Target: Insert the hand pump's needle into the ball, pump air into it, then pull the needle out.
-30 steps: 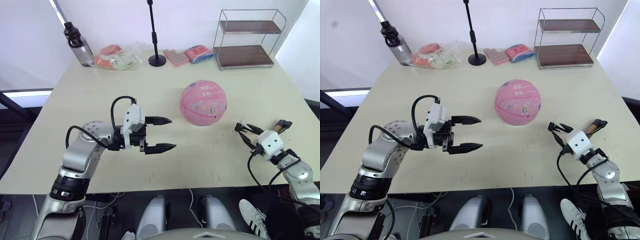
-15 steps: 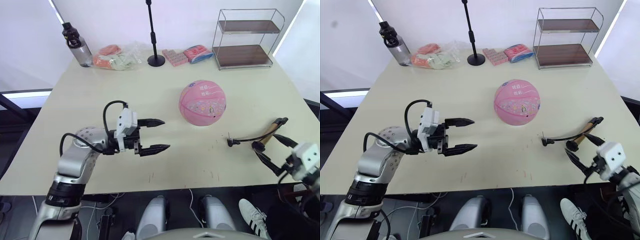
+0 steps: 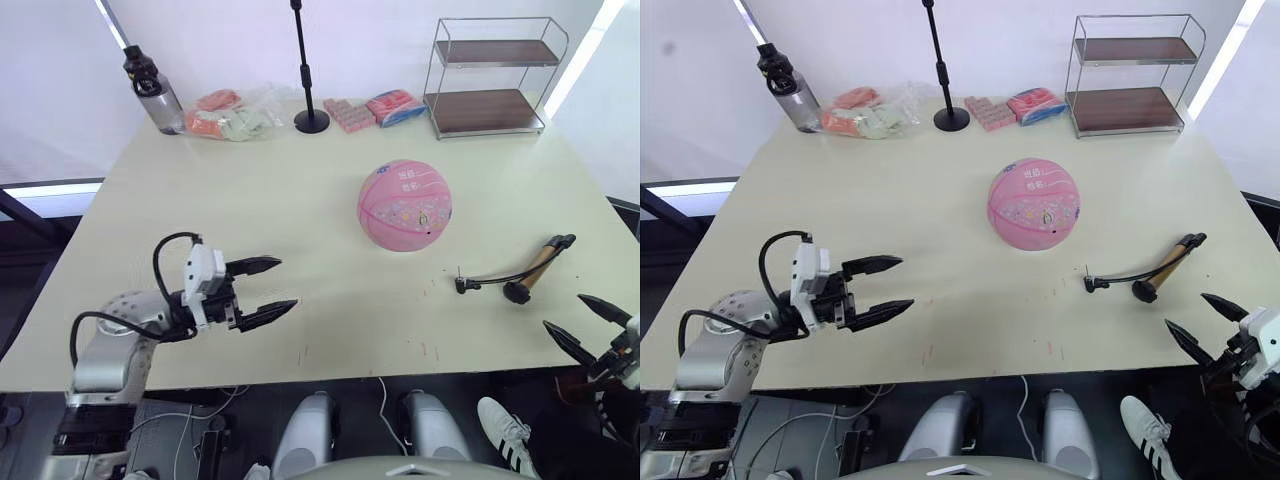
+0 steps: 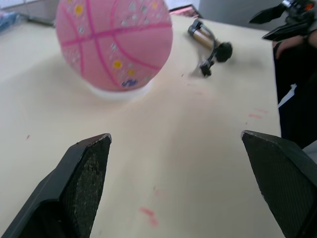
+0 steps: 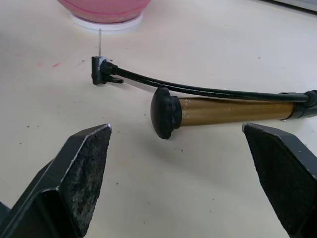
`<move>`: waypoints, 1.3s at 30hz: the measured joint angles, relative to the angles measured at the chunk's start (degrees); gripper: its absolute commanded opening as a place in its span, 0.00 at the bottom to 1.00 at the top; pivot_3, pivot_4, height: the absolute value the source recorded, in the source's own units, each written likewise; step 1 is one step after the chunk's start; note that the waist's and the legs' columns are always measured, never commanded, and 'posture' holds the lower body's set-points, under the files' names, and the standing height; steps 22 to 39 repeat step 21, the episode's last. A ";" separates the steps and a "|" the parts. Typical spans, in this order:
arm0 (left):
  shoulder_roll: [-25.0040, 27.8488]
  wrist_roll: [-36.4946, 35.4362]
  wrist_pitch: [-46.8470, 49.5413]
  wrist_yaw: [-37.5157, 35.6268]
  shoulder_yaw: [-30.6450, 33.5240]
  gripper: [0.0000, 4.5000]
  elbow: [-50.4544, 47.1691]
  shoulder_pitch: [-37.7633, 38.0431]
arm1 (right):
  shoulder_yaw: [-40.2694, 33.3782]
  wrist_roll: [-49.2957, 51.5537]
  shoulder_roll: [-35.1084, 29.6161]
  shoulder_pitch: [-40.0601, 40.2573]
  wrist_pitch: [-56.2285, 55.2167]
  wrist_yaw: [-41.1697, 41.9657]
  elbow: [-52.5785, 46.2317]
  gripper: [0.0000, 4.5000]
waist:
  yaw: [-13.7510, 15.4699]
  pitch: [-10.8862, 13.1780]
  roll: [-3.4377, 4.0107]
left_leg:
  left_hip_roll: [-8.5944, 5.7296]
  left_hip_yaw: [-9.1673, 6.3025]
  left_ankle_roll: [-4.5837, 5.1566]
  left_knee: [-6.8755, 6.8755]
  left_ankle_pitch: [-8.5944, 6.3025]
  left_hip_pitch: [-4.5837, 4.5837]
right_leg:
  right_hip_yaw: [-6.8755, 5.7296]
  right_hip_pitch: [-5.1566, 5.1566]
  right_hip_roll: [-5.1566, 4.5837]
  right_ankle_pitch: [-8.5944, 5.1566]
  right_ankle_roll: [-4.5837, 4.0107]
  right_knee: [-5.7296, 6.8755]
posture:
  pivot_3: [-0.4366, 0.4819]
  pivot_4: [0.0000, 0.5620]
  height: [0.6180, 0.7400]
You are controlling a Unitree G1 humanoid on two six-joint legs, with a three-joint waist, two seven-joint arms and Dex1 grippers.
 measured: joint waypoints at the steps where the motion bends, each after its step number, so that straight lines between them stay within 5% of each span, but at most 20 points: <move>1: -0.08 0.45 -0.74 0.77 0.64 1.00 0.88 1.07 | -0.26 0.48 0.00 -0.72 -0.47 1.24 1.56 0.99 | -0.05 0.00 0.00 | 0.01 0.01 0.00 -0.03 0.00 0.01 | 0.01 0.00 0.00 0.00 0.00 0.00 | 0.48 0.27 1.00; 20: -4.08 4.95 -4.07 15.52 6.02 1.00 7.08 15.31 | -1.88 1.39 -0.75 -6.17 -1.22 10.28 10.77 0.99 | 0.07 -0.01 0.00 | 0.05 0.06 0.00 -0.10 -0.01 0.06 | 0.06 -0.02 -0.04 0.01 -0.02 0.00 | 0.48 0.27 1.00; 39: -4.15 5.36 -4.53 15.90 6.03 1.00 7.11 15.50 | -1.88 1.41 -0.76 -6.19 -0.98 10.49 10.77 0.99 | 0.17 -0.01 0.00 | 0.05 0.05 0.00 -0.10 -0.01 0.06 | 0.05 -0.02 -0.04 0.01 -0.02 0.00 | 0.48 0.27 1.00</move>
